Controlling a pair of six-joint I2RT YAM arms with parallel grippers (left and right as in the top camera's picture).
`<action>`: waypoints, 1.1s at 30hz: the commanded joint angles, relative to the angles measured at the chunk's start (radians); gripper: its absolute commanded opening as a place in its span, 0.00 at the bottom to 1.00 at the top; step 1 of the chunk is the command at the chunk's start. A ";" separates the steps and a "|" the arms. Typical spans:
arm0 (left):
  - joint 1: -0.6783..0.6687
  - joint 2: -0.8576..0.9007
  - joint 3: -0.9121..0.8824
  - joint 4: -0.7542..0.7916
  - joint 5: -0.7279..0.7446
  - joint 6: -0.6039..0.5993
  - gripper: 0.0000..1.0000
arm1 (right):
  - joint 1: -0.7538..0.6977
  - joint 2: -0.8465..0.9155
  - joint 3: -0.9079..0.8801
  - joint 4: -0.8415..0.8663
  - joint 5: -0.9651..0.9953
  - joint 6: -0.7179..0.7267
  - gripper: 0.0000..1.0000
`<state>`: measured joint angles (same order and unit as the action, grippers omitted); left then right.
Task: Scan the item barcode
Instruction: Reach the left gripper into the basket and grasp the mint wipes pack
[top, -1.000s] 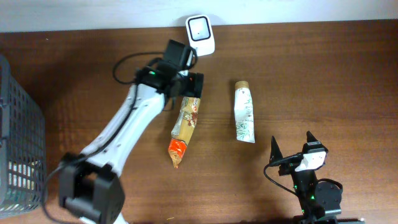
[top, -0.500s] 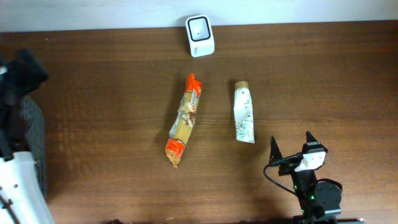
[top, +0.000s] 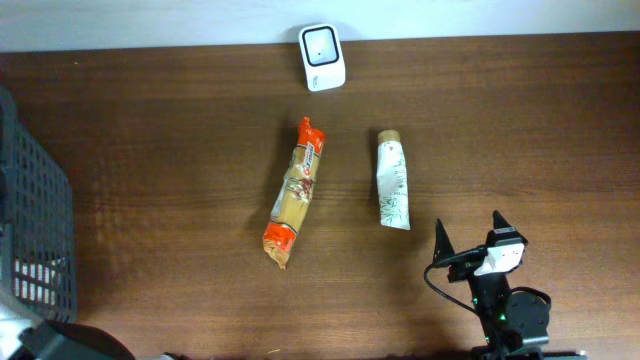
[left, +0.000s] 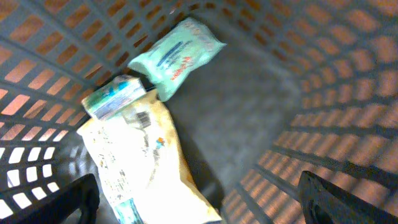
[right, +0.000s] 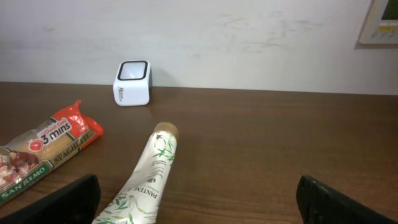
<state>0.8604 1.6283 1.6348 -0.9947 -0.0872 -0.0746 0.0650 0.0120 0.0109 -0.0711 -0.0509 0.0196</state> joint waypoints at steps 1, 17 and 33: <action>0.048 0.083 0.000 -0.074 -0.014 -0.041 1.00 | -0.006 -0.006 -0.005 -0.003 -0.005 0.000 0.99; 0.092 0.281 -0.016 -0.015 -0.016 0.002 0.96 | -0.006 -0.006 -0.005 -0.003 -0.005 0.000 0.99; 0.083 0.469 -0.016 0.473 -0.003 0.612 0.97 | -0.006 -0.006 -0.005 -0.003 -0.005 0.000 0.99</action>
<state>0.9485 2.0468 1.6173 -0.5861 -0.0944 0.4210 0.0650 0.0120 0.0109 -0.0711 -0.0509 0.0189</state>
